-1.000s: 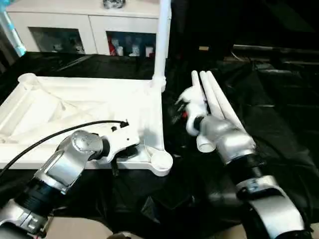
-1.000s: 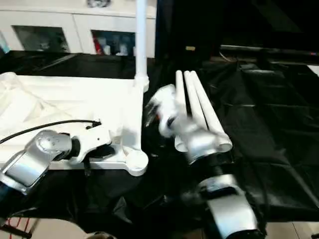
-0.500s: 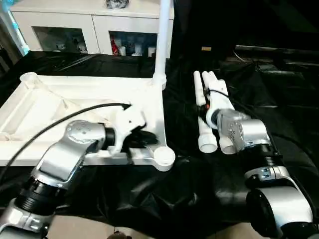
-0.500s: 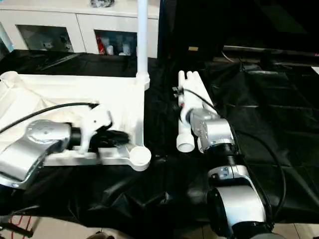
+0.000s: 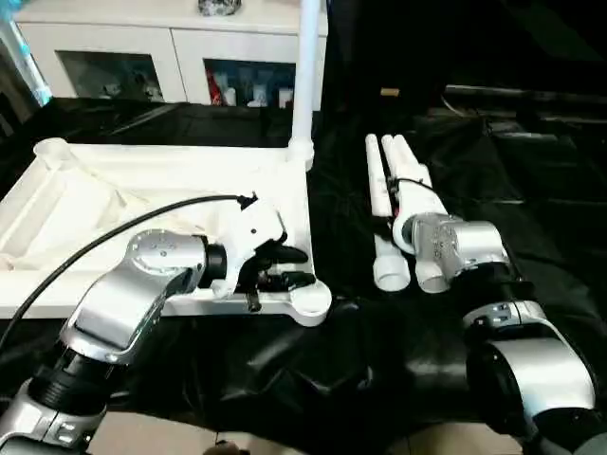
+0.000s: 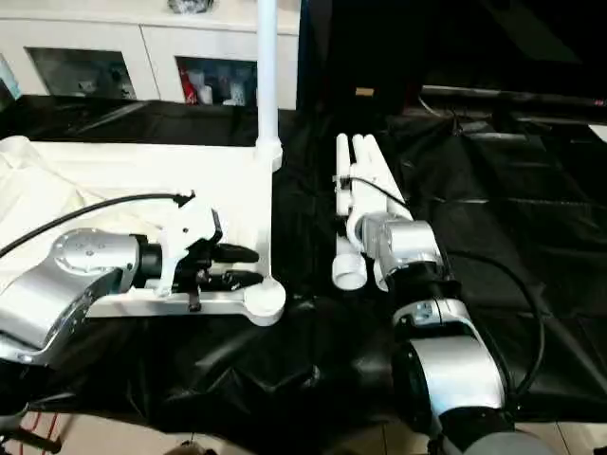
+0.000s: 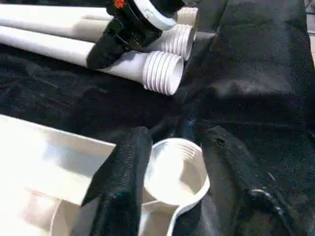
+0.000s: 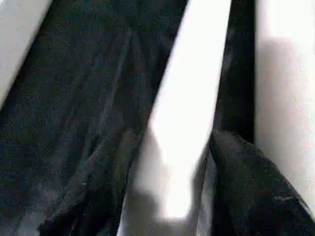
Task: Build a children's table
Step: Pick table leg
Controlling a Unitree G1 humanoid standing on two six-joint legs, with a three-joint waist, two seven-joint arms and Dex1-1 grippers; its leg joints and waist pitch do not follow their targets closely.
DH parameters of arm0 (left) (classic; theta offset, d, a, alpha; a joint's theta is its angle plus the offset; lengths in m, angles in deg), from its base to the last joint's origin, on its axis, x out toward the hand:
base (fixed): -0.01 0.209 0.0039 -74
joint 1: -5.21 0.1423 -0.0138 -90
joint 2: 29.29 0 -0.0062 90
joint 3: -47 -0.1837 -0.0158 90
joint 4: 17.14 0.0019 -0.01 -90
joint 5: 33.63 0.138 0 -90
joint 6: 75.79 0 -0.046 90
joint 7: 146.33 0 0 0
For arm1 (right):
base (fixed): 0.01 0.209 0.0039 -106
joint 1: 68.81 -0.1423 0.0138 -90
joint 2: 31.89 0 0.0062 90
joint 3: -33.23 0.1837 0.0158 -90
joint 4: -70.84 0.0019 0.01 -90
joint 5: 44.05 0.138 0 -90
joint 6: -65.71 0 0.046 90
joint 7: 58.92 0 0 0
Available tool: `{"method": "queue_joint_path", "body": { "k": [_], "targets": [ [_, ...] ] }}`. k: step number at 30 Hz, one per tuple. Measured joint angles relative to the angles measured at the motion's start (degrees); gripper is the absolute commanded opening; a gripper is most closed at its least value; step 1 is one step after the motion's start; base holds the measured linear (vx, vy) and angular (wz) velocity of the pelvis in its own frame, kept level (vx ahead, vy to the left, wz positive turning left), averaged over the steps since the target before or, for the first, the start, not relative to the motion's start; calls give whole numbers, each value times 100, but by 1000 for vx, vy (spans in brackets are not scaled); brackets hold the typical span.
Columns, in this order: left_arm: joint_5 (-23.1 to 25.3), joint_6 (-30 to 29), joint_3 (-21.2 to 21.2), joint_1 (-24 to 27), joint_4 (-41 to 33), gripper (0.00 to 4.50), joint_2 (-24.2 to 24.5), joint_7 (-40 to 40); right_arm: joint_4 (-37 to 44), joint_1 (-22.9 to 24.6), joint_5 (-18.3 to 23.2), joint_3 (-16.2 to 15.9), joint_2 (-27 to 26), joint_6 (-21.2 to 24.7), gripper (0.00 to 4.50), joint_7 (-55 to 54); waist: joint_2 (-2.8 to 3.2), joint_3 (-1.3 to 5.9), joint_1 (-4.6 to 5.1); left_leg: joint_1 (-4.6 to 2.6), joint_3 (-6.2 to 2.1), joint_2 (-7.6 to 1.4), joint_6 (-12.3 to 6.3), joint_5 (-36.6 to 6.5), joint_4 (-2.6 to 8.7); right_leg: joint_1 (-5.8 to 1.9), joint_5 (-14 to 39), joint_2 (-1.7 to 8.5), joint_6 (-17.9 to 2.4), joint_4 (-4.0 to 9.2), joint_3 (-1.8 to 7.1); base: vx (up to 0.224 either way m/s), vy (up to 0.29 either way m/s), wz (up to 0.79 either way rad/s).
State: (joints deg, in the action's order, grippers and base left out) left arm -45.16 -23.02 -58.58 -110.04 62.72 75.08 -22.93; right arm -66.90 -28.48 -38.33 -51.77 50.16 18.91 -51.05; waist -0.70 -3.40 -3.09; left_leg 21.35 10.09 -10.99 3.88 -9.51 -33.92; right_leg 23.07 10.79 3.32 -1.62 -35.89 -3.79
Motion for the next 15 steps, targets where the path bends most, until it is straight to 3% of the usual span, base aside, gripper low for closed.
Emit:
{"method": "queue_joint_path", "body": {
  "k": [6,15],
  "targets": [
    [6,-9,-9,2,-31,266,47,65,-343,-193,-42,24,-5,285,277,-195,-9,6,-14,-2,0,0,0,0,-1,-1,0,0,1,-2,0,0,0,0],
    [2,-21,-56,4,-119,269,79,65,-569,-274,107,310,-5,285,207,-298,-17,11,-23,-6,0,0,1,0,-4,-4,0,0,0,-4,1,0,0,0]
  ]
}}
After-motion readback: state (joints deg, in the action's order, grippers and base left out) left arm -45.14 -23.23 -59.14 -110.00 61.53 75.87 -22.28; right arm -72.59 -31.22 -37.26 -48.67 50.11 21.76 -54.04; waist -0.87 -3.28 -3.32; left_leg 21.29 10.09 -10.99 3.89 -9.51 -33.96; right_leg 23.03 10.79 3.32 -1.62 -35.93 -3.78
